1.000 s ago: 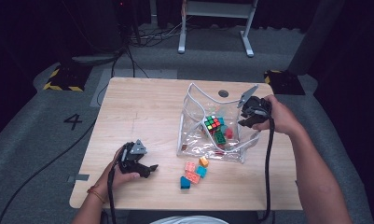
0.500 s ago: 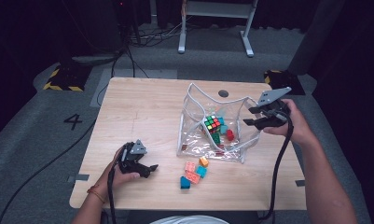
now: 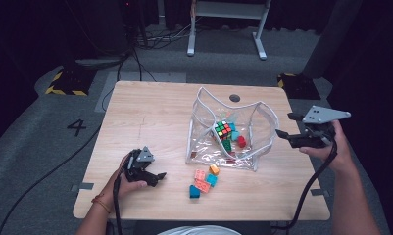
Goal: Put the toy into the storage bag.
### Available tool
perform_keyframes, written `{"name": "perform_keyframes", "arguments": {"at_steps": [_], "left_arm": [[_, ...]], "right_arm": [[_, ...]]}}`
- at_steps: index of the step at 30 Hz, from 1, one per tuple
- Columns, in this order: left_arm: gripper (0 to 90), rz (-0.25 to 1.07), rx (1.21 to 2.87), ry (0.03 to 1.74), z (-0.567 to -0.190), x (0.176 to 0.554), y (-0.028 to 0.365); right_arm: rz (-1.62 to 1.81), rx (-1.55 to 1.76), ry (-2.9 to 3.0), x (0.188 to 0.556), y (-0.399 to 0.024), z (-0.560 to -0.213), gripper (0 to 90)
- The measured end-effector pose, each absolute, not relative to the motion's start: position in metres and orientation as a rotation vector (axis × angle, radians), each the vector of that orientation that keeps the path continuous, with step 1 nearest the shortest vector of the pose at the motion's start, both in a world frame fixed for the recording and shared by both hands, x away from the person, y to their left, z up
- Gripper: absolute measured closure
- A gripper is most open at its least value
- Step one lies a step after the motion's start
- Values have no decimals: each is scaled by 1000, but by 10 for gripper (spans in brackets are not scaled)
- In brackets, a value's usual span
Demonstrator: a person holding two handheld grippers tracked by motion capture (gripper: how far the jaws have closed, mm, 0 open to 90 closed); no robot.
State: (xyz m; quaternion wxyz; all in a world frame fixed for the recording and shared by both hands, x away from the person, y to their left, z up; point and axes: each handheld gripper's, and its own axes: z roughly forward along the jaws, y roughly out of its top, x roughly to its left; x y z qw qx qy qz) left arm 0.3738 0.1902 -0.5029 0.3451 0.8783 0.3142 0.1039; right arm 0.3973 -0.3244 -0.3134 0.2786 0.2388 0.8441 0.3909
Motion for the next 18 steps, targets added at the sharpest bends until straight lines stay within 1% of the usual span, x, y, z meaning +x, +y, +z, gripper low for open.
{"name": "perform_keyframes", "arguments": {"at_steps": [5, 9, 18], "left_arm": [[102, 270, 2280, 816, -503, 374, 190], [102, 270, 2280, 816, -503, 374, 190], [102, 270, 2280, 816, -503, 374, 190]], "right_arm": [[1095, 680, 2237, 382, -339, -322, 287], [1111, 690, 2237, 374, -345, -337, 287], [1117, 698, 2314, 367, -337, -379, 292]]}}
